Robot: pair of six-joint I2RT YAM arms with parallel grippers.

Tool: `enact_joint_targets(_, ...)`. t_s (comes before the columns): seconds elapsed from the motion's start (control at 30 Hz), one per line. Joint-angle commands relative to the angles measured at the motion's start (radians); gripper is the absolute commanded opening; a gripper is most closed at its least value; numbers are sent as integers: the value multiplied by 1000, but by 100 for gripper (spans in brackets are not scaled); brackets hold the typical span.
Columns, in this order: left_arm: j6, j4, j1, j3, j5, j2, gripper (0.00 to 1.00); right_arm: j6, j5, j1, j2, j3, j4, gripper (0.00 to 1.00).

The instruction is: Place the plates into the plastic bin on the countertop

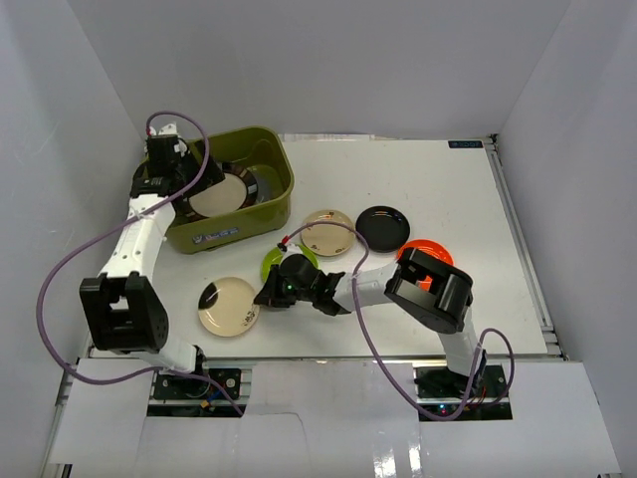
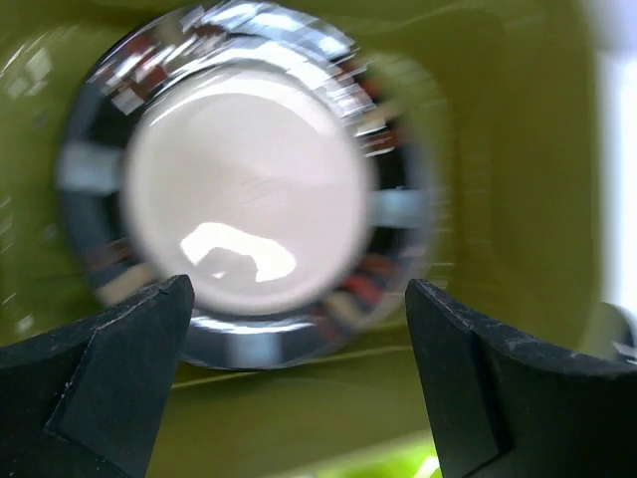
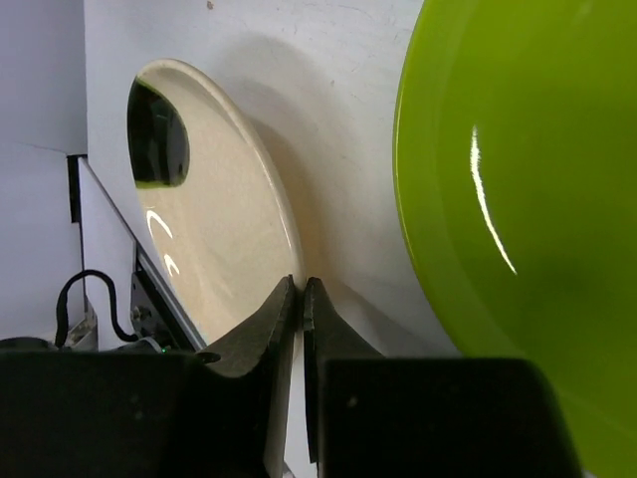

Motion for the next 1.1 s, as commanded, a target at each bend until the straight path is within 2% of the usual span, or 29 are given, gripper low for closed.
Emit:
enact_joint_targets(0.0,-57,112,-8,52,164,-120,98,-25,-24,-17,-125,-44,125,8)
enact_joint_targets(0.17,-97,135,-8,93,282,-166,98,-41,-35,-47,-283,-139,184,8)
enact_joint_targets(0.27,-95,135,-8,58,328,-263,98,-56,-29,-84,-396,-193,191,8)
enact_joint_targets(0.4,-120,133,-6,-106,268,-477,90,-147,-12,-167,-501,-166,89,8)
enact_joint_targets(0.43,-134,138,-8,-184,242,-572,88,-189,-12,-187,-508,-143,66,8)
enact_joint_targets(0.5,-177,153,-6,-250,213,-659,84,-232,-12,-242,-492,-43,-9,8)
enact_joint_targets(0.57,-192,158,-6,-310,228,-761,83,-254,-56,-296,-447,47,-20,8)
enact_joint_targets(0.63,-168,101,-83,-313,207,-791,82,-283,-55,-319,-377,124,-72,8)
enact_joint_targets(0.73,-145,46,-162,-381,132,-835,83,-334,-53,-348,-242,329,-163,8)
enact_joint_targets(0.77,-141,32,-185,-396,101,-849,83,-343,-53,-351,-204,442,-180,8)
enact_joint_targets(0.87,-135,9,-311,-473,-9,-918,83,-368,-91,-365,-20,650,-292,8)
enact_joint_targets(0.9,-129,-12,-331,-480,-79,-930,83,-371,-94,-368,66,767,-324,8)
enact_joint_targets(1.07,-181,-132,-406,-516,-169,-957,82,-372,-101,-374,362,1119,-405,8)
